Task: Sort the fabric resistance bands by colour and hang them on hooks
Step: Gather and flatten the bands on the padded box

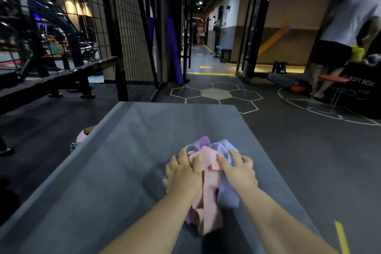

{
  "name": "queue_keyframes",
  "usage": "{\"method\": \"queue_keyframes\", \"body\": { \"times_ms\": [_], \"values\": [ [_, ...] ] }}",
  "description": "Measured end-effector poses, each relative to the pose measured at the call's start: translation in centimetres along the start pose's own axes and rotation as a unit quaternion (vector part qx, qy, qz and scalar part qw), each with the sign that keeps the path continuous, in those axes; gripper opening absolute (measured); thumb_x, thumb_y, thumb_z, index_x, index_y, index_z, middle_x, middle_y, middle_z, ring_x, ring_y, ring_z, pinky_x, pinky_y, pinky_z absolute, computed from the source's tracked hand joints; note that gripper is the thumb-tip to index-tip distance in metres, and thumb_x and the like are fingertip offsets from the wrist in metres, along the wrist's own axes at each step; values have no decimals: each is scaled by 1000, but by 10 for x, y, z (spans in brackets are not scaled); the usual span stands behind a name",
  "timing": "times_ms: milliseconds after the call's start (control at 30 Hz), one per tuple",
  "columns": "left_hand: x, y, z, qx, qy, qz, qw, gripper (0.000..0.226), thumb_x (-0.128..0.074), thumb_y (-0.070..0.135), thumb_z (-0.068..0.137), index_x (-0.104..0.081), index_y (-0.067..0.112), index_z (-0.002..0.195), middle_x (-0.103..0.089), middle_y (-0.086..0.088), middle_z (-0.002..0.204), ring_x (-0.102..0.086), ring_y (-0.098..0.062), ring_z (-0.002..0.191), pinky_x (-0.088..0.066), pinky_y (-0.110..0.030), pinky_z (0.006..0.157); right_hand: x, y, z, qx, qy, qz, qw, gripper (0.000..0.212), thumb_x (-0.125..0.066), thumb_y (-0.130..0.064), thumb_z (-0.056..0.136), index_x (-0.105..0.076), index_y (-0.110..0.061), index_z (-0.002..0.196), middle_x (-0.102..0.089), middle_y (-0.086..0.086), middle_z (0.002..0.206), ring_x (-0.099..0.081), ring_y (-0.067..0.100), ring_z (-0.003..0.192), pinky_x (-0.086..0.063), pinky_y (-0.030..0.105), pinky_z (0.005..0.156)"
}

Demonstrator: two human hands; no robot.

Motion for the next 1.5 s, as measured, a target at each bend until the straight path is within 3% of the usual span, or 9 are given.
{"method": "queue_keyframes", "body": {
  "times_ms": [100,233,333,467,733,967,1133,1367,1500],
  "values": [
    [5,-1,-8,-13,29,37,999,62,-22,58,97,-9,32,152,-10,1,161,-6,-23,147,-17,-54,114,7,4,-8,3,27,-5,1000,65,-39,-75,86,-30,-50,145,-12,1,161,-26,29,143,-21,52,115],
    [7,0,-18,-82,68,41,993,57,-20,54,99,-3,41,152,4,9,162,8,-17,149,-5,-54,117,9,5,-20,84,47,7,995,62,-34,-71,90,-23,-51,148,-3,-6,163,-15,21,148,-13,52,117],
    [-1,-4,-24,-123,19,83,989,53,-18,55,99,-5,47,150,12,14,161,17,-13,147,3,-55,117,-2,12,-24,128,20,-24,991,61,-26,-73,90,-21,-53,148,0,-10,164,-7,16,150,-13,51,119],
    [-18,-23,-21,-78,-68,153,983,56,-14,56,100,0,42,152,21,12,159,25,-16,145,9,-59,115,-19,28,-25,108,-18,-86,990,50,-26,-59,99,-16,-54,148,7,-12,163,8,13,150,-5,51,119],
    [-11,-29,-19,-67,-81,157,982,55,-9,57,99,6,44,151,15,13,161,25,-17,145,11,-57,115,-8,27,-29,80,-33,-105,991,57,-26,-64,96,-12,-52,150,9,-12,164,11,15,151,-1,55,119],
    [24,-31,-54,-70,-61,121,988,56,-11,56,99,4,42,152,13,15,161,21,-18,147,6,-59,116,16,21,-78,77,0,-94,993,55,-24,-63,97,-14,-52,150,2,-13,164,6,14,151,-5,53,120],
    [37,-45,-93,-79,-75,100,989,55,-19,51,101,-4,38,153,4,15,162,7,-19,149,-7,-54,116,24,27,-125,65,2,-124,990,48,-27,-58,99,-32,-47,146,-12,-11,163,-5,15,150,-13,52,116],
    [55,-67,-119,-98,-114,90,985,47,-30,52,99,-26,43,144,-33,10,152,-19,-24,139,-28,-45,104,21,20,-154,93,-33,-147,984,50,-39,-47,100,-36,-34,147,-34,2,151,-34,28,136,-34,43,110],
    [56,-67,-125,-102,-110,103,983,34,-35,48,99,-38,43,133,-42,9,145,-29,-24,133,-32,-39,98,7,18,-157,88,-78,-118,986,51,-46,-43,98,-37,-31,146,-40,9,143,-48,32,123,-45,41,100]
  ]
}}
Point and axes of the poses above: each hand's wrist, its own z-axis towards the middle knuckle, its own x-axis out of the back of the hand, y = z × x, the point moved 2 cm from there along z, towards the middle knuckle
